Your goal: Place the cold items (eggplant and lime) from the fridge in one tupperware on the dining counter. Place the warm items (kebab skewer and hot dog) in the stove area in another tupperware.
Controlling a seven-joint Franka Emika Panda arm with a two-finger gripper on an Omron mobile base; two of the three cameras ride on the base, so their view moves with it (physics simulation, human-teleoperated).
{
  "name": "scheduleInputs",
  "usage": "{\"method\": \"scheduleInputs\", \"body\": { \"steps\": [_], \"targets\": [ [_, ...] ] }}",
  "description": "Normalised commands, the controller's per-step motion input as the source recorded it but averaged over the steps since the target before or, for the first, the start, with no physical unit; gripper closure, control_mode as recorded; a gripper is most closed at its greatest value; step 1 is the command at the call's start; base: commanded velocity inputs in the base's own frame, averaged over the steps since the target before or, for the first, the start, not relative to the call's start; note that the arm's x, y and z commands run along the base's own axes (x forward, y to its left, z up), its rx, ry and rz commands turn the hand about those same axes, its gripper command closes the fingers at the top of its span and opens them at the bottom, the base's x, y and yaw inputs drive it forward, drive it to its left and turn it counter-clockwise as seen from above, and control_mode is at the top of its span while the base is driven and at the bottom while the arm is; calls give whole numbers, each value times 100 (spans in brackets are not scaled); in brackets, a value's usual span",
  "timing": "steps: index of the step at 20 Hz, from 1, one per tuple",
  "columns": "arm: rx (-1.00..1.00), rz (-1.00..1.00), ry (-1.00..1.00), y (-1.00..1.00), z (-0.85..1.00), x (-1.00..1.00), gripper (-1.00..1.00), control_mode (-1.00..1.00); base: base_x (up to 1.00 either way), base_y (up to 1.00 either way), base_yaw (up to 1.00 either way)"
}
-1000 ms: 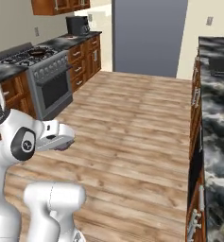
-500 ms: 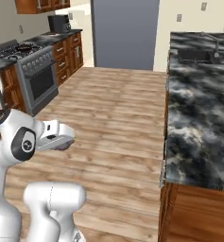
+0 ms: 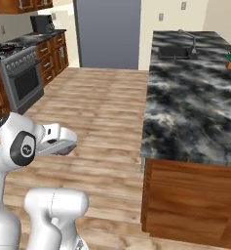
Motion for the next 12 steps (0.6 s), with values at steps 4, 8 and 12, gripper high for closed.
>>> {"method": "scheduleInputs", "body": {
  "steps": [4,8,12],
  "targets": [
    [0,0,0,0,0,0,100,100,22,-100,-18],
    [0,0,0,0,0,0,100,100,35,-100,-16],
    [0,0,0,0,0,0,100,100,45,-100,-10]
  ]
}}
